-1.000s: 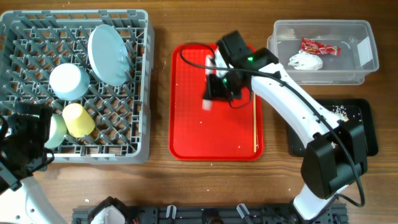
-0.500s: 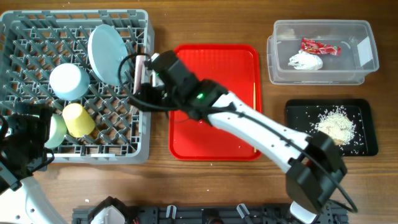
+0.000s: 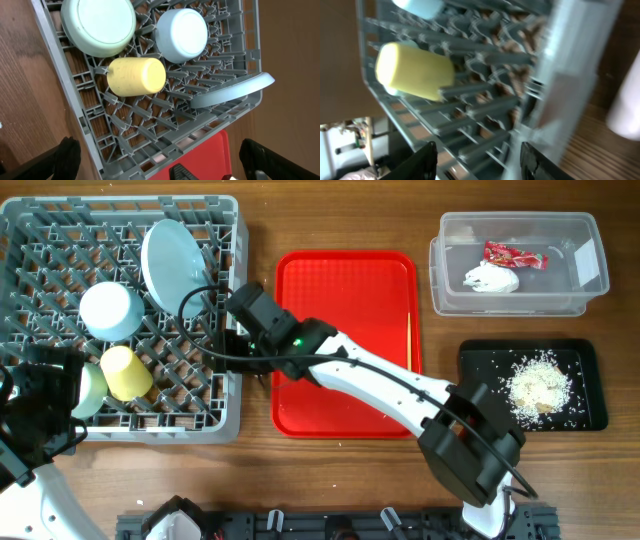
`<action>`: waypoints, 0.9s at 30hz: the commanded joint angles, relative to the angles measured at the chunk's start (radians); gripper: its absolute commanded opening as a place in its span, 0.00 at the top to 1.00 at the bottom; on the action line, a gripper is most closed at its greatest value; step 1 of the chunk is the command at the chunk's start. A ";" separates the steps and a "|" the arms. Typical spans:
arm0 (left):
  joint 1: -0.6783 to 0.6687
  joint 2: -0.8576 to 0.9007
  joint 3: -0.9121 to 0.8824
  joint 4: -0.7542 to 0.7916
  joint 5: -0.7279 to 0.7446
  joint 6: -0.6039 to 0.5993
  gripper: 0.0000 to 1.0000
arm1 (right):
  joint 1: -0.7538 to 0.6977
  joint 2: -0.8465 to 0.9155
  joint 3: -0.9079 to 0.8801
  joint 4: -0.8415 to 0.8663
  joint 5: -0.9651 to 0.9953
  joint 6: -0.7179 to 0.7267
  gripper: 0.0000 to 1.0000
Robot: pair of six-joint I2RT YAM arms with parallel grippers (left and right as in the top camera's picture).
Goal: Sort waste into correct bins and load items into the dishwasher rack
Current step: 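Carry the white fork with the right gripper to the rack, then lower the fork into the rack and open the right gripper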
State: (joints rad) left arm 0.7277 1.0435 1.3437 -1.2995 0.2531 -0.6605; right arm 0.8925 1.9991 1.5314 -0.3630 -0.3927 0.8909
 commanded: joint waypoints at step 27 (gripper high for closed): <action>0.004 0.000 0.001 0.000 0.008 -0.002 0.00 | -0.085 0.174 0.061 0.002 0.318 -0.098 0.63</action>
State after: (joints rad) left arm 0.7277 1.0435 1.3437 -1.2995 0.2531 -0.6605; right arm 0.7982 2.1445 1.5810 -0.3771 -0.1879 0.7631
